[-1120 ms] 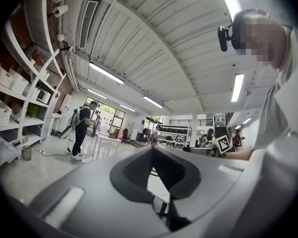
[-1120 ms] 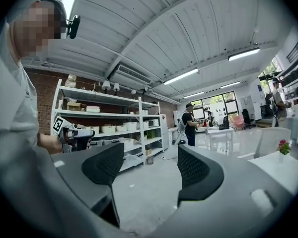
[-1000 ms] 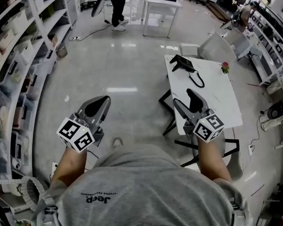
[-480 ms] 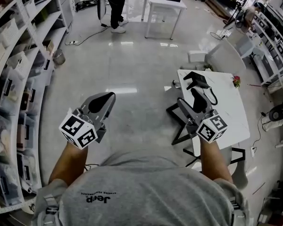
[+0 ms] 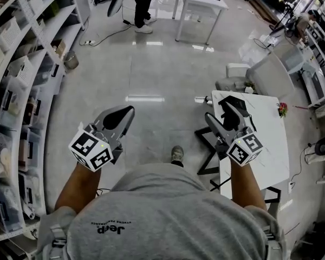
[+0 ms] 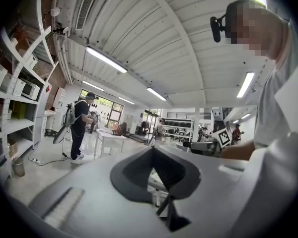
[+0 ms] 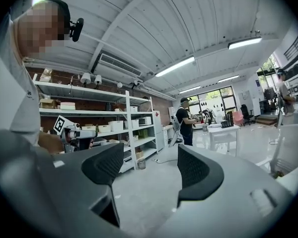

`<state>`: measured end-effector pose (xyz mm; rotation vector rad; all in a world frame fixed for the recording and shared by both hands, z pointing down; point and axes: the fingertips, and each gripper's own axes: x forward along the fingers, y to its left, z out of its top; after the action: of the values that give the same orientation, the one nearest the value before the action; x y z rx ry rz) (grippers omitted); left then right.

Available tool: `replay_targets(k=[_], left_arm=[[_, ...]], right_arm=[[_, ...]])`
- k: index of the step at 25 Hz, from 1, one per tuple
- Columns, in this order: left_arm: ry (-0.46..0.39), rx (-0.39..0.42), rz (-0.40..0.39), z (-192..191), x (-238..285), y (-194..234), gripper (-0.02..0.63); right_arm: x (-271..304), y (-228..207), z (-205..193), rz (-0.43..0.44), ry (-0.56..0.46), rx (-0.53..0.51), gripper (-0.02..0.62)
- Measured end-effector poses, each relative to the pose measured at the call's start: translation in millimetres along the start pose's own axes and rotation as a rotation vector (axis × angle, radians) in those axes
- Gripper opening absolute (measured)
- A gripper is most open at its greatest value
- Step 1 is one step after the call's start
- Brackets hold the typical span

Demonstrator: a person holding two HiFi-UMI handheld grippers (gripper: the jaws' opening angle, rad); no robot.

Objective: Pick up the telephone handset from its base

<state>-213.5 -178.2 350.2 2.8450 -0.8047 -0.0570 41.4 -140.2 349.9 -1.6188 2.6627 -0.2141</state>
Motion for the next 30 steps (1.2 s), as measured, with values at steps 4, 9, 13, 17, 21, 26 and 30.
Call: replay_targets(k=[4,9,13,17,21,26,30], left_arm=[[-0.001,0.033,0.061,1,59,19,0.051],[-0.038,-0.002,0.133,11,131,46,0.051],[-0.037,-0.025,0.170,13,186,61,0.051],[-0.014,-0.023,0.184,12,221,79,0.051],[-0.020,-0.009,0.171,14,227,111,0.051],[-0.019,0.002,0.112,13,222,161,0.051],[0.027,0.012,0.041,17,229,186,0.051]], right_arm=[[37,-63,9,0.066,-0.019,0.000,0.319],[86,-137,14,0.139,-0.003,-0.004,0.319],[114,-185,20,0.180,0.010,-0.017,0.319],[137,-216,12,0.179,0.038,0.011,0.319],[164,-220,4,0.165,0.049,0.010,0.319],[196,-216,-4,0.088,0.056,0.005,0.319],[204,-223,-3,-0.010,0.037,0.015,0.318]])
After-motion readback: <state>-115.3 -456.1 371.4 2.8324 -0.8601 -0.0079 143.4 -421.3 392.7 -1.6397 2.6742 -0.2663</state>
